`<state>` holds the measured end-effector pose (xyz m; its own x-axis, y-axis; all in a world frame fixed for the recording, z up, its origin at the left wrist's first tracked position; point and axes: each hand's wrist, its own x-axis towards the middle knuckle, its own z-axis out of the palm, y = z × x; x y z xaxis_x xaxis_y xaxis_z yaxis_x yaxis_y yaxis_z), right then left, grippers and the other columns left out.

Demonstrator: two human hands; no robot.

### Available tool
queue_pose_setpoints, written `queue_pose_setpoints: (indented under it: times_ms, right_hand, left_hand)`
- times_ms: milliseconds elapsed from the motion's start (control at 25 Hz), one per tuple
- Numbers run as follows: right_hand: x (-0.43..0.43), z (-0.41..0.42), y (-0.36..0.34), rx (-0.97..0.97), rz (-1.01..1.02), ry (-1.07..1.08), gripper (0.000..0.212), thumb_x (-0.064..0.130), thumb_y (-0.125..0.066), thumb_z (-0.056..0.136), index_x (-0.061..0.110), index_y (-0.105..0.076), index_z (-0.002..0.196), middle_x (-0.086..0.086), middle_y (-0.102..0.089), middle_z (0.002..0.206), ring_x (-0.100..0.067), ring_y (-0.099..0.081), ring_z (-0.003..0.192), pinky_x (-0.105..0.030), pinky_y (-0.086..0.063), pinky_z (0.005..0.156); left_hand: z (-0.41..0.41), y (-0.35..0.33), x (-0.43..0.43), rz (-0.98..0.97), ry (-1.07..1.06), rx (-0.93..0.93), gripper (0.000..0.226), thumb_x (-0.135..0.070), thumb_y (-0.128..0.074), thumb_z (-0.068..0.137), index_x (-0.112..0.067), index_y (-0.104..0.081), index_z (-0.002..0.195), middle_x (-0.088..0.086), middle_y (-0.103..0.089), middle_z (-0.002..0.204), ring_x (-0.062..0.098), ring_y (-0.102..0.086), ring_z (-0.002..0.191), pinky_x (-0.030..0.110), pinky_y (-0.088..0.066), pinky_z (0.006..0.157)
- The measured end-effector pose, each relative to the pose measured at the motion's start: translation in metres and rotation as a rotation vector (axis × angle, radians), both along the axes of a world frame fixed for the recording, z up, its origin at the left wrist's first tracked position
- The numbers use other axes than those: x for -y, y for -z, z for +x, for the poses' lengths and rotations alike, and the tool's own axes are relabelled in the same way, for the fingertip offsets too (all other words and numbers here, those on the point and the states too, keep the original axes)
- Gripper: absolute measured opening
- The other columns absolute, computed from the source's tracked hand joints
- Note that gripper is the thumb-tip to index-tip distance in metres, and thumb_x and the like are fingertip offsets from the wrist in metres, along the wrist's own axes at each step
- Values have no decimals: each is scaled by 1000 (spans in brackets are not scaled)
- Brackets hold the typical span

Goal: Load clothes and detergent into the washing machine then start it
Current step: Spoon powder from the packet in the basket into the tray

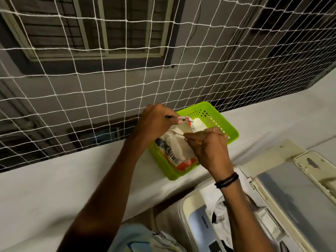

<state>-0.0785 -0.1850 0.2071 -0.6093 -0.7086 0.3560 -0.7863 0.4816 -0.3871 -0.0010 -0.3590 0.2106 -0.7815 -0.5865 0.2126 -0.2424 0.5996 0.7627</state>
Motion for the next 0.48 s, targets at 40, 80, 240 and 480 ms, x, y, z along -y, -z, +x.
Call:
queue_pose_setpoints:
  times_ms: [40, 80, 240, 480]
  right_hand:
    - [-5, 1, -3, -15, 21, -35, 17, 23, -77, 77, 35, -80, 90, 9, -76, 78, -29, -61, 88, -48, -48, 80]
    - [-15, 0, -6, -29, 37, -62, 17, 25, -75, 77, 37, -80, 89, 11, -76, 78, -27, -61, 87, -47, -49, 80]
    - [-32, -12, -17, -51, 72, 67, 15, 31, -73, 79, 38, -79, 91, 10, -77, 81, -27, -67, 91, -47, -49, 84]
    - [-35, -26, -25, 297, 69, 168, 9, 24, -78, 82, 32, -81, 85, 12, -78, 85, -6, -71, 91, -31, -52, 89]
  left_hand:
    - [0, 0, 1, 2, 7, 1, 19, -44, -78, 78, -29, -80, 89, -1, -76, 75, 15, -68, 68, 33, -54, 67]
    - [1, 2, 2, 1, 15, 1, 18, -43, -78, 78, -29, -80, 89, -2, -77, 76, 13, -68, 68, 33, -54, 67]
    - [4, 6, 0, 18, 52, -14, 19, -44, -77, 77, -31, -80, 90, -7, -76, 75, 4, -64, 63, 33, -54, 65]
    - [3, 10, -9, -17, 18, -12, 30, -52, -67, 77, -28, -80, 89, -4, -76, 82, 16, -68, 73, 35, -55, 70]
